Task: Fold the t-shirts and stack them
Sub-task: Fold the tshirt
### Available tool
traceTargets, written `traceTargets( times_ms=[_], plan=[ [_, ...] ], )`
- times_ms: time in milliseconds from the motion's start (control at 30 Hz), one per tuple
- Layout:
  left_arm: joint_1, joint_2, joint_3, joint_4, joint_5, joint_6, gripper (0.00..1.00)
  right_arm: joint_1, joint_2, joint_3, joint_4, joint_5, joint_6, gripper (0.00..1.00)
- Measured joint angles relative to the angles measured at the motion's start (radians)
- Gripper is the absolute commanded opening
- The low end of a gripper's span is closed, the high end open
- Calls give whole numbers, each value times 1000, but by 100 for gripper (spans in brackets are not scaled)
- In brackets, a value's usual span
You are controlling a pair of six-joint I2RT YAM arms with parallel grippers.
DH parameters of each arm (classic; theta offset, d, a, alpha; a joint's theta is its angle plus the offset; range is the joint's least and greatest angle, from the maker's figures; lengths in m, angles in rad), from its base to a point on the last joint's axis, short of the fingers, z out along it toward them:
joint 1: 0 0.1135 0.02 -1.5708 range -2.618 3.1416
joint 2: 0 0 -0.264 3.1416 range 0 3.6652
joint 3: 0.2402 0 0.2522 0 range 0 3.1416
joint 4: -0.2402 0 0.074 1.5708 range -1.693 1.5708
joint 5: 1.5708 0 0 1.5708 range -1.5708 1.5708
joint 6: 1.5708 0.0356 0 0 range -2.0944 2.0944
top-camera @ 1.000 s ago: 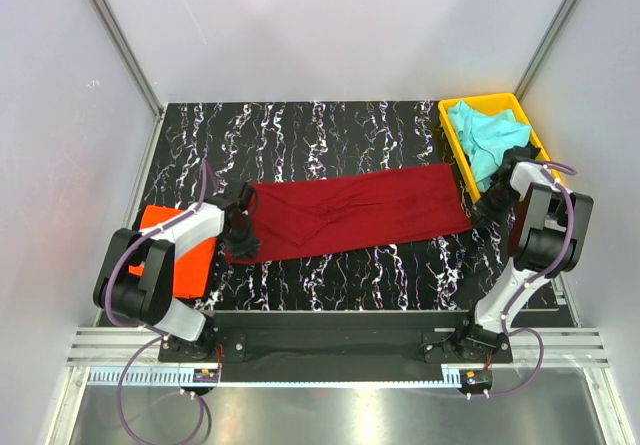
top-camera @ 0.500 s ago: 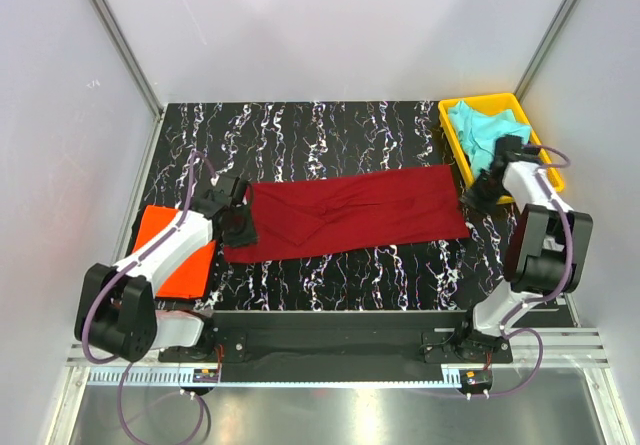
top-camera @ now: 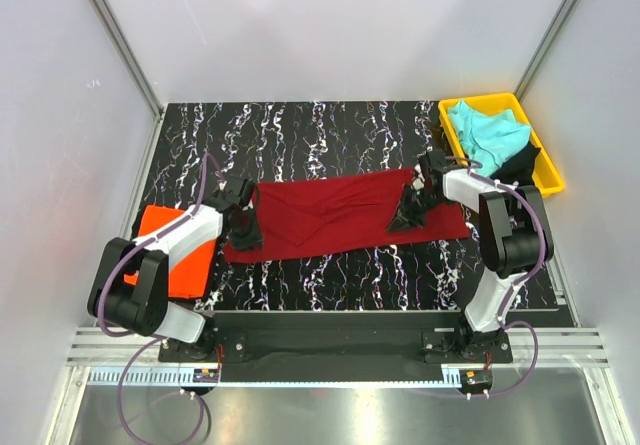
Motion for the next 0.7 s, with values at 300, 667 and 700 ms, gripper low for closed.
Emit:
traceTargets(
  times_ms=[300, 667, 700],
  plan=[
    [0, 16, -60, 24, -26, -3, 28, -13, 24, -89, 0, -3, -44, 15],
    [-11, -121, -77, 5, -34, -31, 29, -11, -122, -79, -78, 88, -45, 43],
    [-13, -148, -77, 3, -39, -38, 29, -11, -119, -64, -80, 88, -49, 43]
  ],
)
